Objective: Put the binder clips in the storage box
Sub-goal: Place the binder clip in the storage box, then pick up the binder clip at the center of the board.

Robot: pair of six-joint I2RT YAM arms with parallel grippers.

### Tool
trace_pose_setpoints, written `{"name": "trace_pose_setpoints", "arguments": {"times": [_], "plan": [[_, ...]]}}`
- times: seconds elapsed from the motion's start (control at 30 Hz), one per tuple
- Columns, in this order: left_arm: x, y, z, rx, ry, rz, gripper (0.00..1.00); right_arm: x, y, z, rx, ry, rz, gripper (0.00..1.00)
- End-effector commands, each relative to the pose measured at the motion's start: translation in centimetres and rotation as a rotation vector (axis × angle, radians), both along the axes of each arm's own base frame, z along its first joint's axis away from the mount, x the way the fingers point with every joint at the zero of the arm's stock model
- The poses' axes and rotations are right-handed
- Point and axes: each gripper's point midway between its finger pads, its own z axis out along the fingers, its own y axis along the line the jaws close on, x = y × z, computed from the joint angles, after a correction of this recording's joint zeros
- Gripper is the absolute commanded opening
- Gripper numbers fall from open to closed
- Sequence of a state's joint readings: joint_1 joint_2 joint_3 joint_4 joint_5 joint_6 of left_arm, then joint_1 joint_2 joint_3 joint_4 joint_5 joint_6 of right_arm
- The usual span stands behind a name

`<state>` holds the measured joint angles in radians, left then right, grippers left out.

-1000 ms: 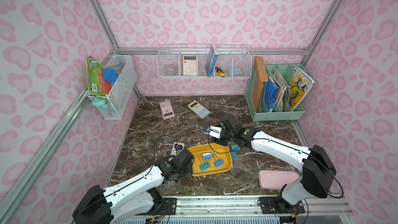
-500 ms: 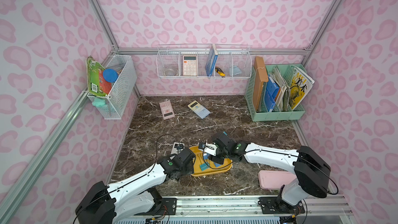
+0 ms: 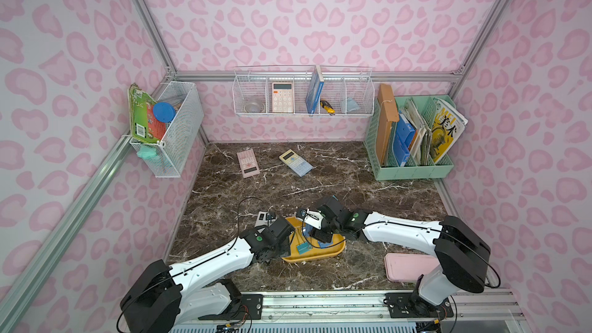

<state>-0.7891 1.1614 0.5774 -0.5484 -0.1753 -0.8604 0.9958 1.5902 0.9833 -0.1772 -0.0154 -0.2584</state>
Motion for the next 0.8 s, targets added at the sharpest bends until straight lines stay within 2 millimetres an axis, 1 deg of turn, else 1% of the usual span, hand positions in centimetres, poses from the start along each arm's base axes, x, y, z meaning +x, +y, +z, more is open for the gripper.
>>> {"name": "trace_pose_setpoints", "arguments": {"times": [0.0, 0.03, 0.07, 0.1, 0.13, 0.2, 0.23, 0.3, 0.37, 0.43, 0.5, 0.6, 0.63, 0.77], "plan": [[0.4, -0.1, 0.1, 0.01, -0.01, 0.001, 0.65, 1.8, -0.4, 4.0, 0.123, -0.024, -0.106, 0.59], [0.4, 0.0, 0.1, 0.014, -0.009, 0.0, 0.65, 2.8, -1.3, 5.7, 0.175, -0.021, -0.181, 0.6], [0.5, 0.0, 0.0, 0.018, -0.009, 0.002, 0.65, 4.3, -2.7, 7.4, 0.224, -0.024, -0.306, 0.61], [0.5, 0.0, 0.0, 0.022, -0.008, 0.003, 0.65, 5.4, -4.2, 8.6, 0.26, -0.019, -0.404, 0.61], [0.5, 0.0, -0.1, 0.024, -0.008, 0.002, 0.65, 6.4, -5.5, 9.5, 0.3, 0.007, -0.486, 0.61], [0.4, 0.2, -0.3, 0.031, -0.003, 0.006, 0.65, 8.0, -8.7, 10.2, 0.369, 0.088, -0.667, 0.63], [0.4, 0.2, -0.4, 0.035, 0.0, 0.005, 0.65, 8.3, -10.0, 9.9, 0.372, 0.117, -0.73, 0.63], [0.4, 0.3, -0.5, 0.041, 0.003, 0.009, 0.65, 8.6, -12.6, 8.5, 0.343, 0.157, -0.848, 0.64], [0.5, 0.3, -0.6, 0.038, 0.006, 0.008, 0.65, 8.4, -14.3, 6.7, 0.272, 0.163, -0.919, 0.67], [0.5, 0.1, -0.6, 0.032, 0.005, 0.004, 0.65, 8.1, -15.5, 4.7, 0.208, 0.184, -0.976, 0.71], [0.6, 0.0, -0.6, 0.033, 0.007, 0.001, 0.65, 7.8, -16.1, 2.9, 0.159, 0.244, -1.006, 0.74], [0.7, -0.2, -0.6, 0.029, 0.011, -0.002, 0.65, 7.7, -16.7, 0.8, 0.131, 0.317, -1.041, 0.76], [0.7, -0.2, -0.6, 0.029, 0.011, -0.002, 0.65, 7.6, -16.9, 0.5, 0.131, 0.326, -1.052, 0.77], [0.6, -0.2, -0.5, 0.024, 0.007, -0.002, 0.65, 6.9, -16.3, -1.0, 0.132, 0.383, -1.053, 0.8]]}}
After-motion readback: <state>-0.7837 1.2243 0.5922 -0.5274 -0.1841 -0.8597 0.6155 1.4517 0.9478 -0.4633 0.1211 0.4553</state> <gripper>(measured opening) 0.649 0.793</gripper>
